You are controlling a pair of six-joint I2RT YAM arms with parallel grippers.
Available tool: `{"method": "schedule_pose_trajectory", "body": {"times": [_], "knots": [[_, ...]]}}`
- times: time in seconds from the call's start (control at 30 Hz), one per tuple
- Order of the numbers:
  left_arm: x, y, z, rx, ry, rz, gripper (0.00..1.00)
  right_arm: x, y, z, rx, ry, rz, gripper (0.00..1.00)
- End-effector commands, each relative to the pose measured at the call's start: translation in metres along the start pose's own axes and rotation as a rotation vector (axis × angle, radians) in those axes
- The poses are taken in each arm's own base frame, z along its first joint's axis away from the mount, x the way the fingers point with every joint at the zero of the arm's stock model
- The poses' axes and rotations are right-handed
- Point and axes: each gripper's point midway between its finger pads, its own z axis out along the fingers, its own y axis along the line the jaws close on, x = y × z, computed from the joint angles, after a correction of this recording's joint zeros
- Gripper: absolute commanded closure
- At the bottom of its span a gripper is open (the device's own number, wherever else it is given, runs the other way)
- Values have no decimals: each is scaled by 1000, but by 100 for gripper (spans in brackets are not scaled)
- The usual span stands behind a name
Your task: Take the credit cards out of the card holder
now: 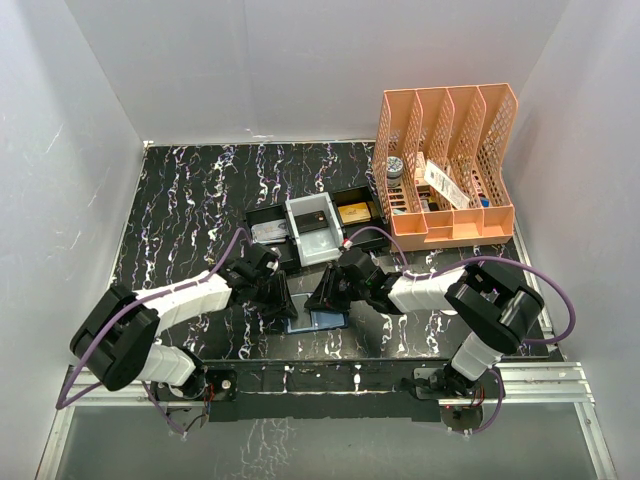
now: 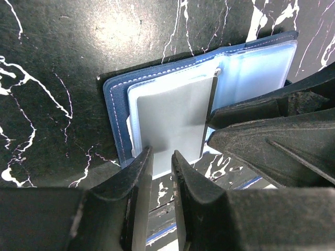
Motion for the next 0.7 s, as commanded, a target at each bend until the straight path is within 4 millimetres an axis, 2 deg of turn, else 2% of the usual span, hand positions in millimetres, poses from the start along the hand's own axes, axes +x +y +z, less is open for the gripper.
{"method": "schedule_pose_trajectory", "body": {"times": [0.0,0.37,0.67], "knots": [[4,17,-4,-75,-13,7,79,-5,8,1,-26,-22,-8,75],[4,18,-4,-90,9,56,79,-1,-7,4,36,1,-15,76],[6,18,-2,-83,12,59,86,3,2,5,-19,24,-13,90]]}}
